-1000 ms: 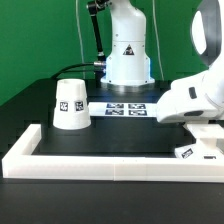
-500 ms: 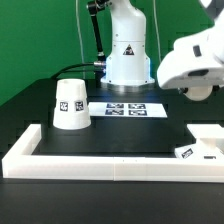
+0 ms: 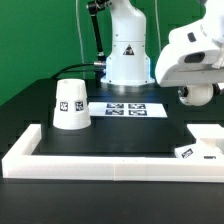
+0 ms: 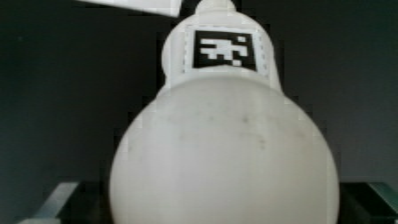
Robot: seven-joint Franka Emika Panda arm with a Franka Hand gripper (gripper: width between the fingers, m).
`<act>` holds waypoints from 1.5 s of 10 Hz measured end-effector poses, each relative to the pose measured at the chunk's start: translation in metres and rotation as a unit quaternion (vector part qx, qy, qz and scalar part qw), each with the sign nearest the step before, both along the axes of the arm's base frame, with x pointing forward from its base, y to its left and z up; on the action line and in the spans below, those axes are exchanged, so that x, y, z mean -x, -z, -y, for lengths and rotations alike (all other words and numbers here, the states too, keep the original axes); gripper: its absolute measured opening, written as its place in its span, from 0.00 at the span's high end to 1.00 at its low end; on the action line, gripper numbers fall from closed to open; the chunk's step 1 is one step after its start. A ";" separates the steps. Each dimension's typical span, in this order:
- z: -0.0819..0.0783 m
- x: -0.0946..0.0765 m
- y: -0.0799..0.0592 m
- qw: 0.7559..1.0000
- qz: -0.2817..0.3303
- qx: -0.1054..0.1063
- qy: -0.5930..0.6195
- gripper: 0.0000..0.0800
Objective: Assemble lamp
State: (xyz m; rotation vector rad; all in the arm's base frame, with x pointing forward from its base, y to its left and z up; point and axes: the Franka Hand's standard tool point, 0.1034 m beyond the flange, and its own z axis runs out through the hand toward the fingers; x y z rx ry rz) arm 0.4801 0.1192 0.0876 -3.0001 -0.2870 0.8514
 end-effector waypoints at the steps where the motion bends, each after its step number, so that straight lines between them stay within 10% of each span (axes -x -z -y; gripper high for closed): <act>1: 0.003 -0.007 -0.010 1.000 0.030 -0.006 0.002 0.28; 6: 0.015 -0.036 -0.067 0.984 0.177 -0.025 0.016 0.28; 12: 0.019 -0.042 -0.059 0.947 0.318 -0.043 0.018 0.28; 15: 0.015 -0.063 -0.077 0.943 0.329 -0.046 0.015 0.28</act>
Offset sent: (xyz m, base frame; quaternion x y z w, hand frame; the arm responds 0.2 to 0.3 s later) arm 0.0046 -0.0097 0.0367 -0.0038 0.1546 -0.0063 0.9880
